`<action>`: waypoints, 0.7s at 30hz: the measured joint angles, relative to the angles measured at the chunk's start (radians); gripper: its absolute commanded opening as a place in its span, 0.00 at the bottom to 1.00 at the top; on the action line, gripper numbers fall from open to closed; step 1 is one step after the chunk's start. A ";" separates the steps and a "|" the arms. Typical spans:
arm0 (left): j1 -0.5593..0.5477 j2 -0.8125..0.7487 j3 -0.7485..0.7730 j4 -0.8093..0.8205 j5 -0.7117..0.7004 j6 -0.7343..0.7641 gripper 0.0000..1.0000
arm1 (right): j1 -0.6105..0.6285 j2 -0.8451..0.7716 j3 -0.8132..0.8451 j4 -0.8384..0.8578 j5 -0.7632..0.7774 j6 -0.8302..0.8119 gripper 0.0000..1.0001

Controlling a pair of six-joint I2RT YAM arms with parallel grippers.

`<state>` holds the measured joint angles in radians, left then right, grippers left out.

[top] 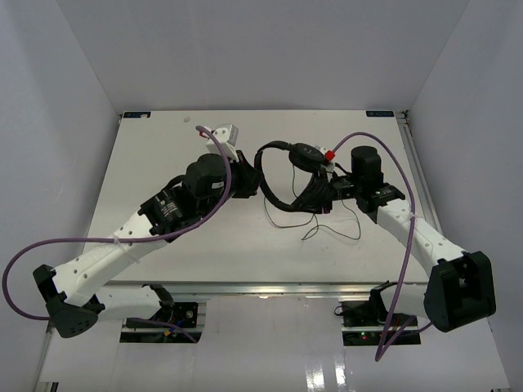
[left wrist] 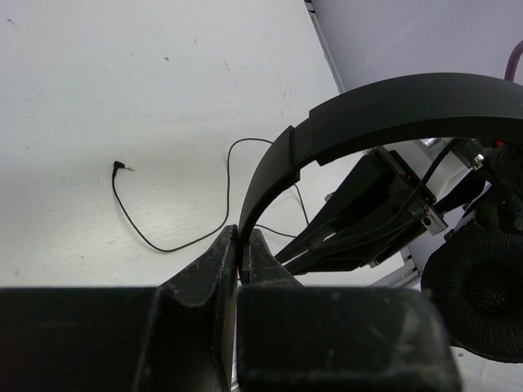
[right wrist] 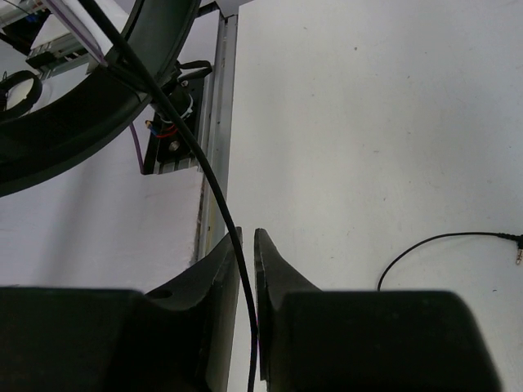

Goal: Wrap the headphones

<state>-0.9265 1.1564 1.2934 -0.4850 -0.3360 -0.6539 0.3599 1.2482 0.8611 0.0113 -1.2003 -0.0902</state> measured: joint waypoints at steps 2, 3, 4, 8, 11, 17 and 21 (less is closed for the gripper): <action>0.008 0.004 0.008 0.000 -0.001 0.001 0.00 | 0.000 -0.006 -0.011 0.013 -0.007 0.007 0.20; 0.012 0.006 0.013 0.000 -0.001 0.001 0.00 | 0.000 -0.009 -0.017 0.019 -0.010 0.010 0.20; 0.017 0.009 0.020 0.001 -0.001 0.002 0.00 | 0.000 -0.012 -0.022 0.026 -0.013 0.014 0.20; 0.032 0.020 0.043 0.010 -0.001 0.003 0.00 | 0.000 -0.021 -0.046 0.054 -0.026 0.033 0.22; 0.050 0.021 0.051 0.018 0.000 0.003 0.00 | 0.000 -0.029 -0.082 0.093 -0.039 0.060 0.24; 0.106 0.038 0.066 0.021 0.023 0.007 0.00 | 0.001 -0.051 -0.140 0.152 -0.058 0.101 0.24; 0.143 0.050 0.077 0.021 0.040 0.007 0.00 | 0.011 -0.064 -0.160 0.190 -0.066 0.116 0.25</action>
<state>-0.7837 1.2061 1.3705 -0.4639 -0.2958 -0.6472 0.3709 1.1839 0.7008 0.2013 -1.2664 0.0255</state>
